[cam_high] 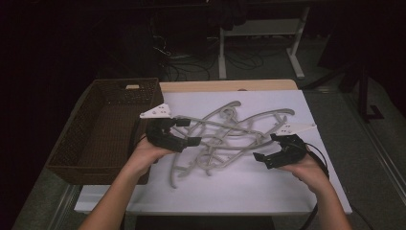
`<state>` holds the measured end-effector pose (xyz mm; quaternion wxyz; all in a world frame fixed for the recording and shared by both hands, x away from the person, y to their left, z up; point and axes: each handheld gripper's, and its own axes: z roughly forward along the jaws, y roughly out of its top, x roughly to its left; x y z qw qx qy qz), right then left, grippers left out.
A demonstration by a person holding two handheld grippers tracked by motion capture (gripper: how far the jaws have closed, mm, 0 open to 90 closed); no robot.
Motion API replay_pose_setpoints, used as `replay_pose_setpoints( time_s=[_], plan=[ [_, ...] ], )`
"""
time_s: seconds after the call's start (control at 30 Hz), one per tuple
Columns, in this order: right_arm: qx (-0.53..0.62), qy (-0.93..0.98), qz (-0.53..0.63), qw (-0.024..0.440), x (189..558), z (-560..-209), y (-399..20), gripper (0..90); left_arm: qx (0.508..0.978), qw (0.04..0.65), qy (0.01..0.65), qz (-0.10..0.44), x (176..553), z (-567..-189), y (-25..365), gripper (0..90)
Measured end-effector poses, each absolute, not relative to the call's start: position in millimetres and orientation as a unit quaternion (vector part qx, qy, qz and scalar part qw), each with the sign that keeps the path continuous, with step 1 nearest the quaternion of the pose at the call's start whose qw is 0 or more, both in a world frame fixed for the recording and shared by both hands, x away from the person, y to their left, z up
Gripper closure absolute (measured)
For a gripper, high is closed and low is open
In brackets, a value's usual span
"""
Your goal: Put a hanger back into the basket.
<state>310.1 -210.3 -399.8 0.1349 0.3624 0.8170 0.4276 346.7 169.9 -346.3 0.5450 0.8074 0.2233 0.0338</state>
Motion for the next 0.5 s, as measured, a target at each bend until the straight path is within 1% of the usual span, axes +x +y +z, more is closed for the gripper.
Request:
replay_pose_setpoints(
  time_s=[0.03, 0.13, 0.3, 0.33, 0.37, 0.4, 0.47, 0.5],
  plan=[
    [0.364, 0.816, 0.428, 0.134, 310, -400, -211, 1.7, 0.808, 0.544, 0.223, 0.033, 349, -348, 166, 16.3],
    [0.365, 0.815, 0.429, 0.134, 311, -400, -212, 1.7, 0.812, 0.538, 0.223, 0.030, 357, -357, 150, 25.4],
    [0.365, 0.816, 0.429, 0.132, 311, -401, -213, 1.7, 0.822, 0.521, 0.227, 0.030, 367, -367, 133, 43.4],
    [0.365, 0.816, 0.429, 0.132, 311, -401, -213, 1.7, 0.825, 0.516, 0.227, 0.032, 369, -370, 128, 43.4],
    [0.365, 0.816, 0.429, 0.132, 312, -401, -213, 1.7, 0.827, 0.513, 0.226, 0.032, 371, -373, 124, 47.6],
    [0.364, 0.816, 0.429, 0.132, 312, -401, -213, 1.7, 0.830, 0.509, 0.226, 0.031, 373, -377, 119, 54.2],
    [0.364, 0.816, 0.429, 0.130, 312, -401, -213, 1.8, 0.841, 0.491, 0.226, 0.028, 381, -387, 105, 61.0],
    [0.364, 0.817, 0.429, 0.130, 312, -401, -213, 1.8, 0.841, 0.491, 0.226, 0.028, 381, -387, 105, 64.6]
  ],
)
